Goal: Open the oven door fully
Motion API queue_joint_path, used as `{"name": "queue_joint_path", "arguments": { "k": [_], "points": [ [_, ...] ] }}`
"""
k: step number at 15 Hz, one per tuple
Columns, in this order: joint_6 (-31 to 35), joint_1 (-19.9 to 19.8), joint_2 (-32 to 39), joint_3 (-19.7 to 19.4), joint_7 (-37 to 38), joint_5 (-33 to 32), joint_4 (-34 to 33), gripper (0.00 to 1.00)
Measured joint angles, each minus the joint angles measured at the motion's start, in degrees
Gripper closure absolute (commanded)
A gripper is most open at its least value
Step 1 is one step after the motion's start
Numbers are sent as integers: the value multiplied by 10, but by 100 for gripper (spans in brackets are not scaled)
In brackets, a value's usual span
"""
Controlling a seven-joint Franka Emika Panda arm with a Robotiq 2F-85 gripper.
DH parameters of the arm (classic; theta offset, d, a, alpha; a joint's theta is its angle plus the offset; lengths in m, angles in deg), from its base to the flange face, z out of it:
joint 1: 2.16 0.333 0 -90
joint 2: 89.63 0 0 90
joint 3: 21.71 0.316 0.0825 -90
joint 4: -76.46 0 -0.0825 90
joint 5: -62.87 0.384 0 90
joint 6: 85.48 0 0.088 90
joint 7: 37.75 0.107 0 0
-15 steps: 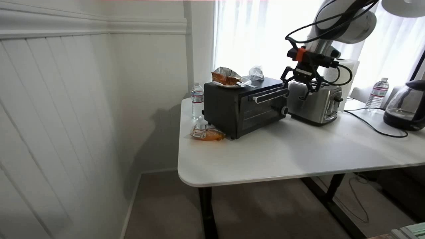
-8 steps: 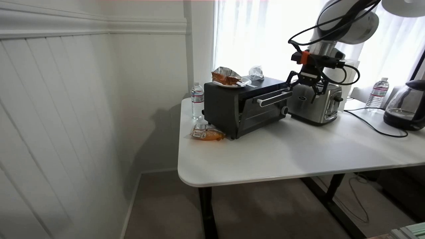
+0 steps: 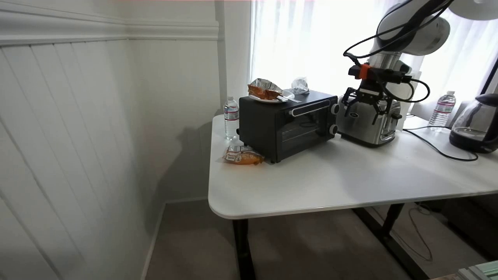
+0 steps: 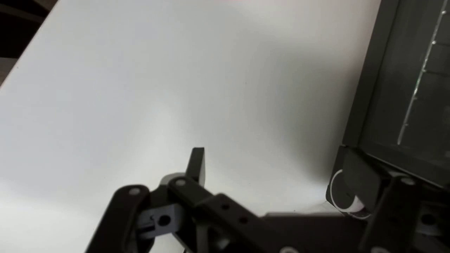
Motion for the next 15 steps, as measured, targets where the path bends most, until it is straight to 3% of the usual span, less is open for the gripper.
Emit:
{"name": "queue_joint_path", "arguments": {
  "k": [6, 15],
  "points": [
    [4, 9, -19, 8, 20, 3, -7, 0],
    [30, 18, -43, 43, 21, 81, -13, 0]
  ]
}}
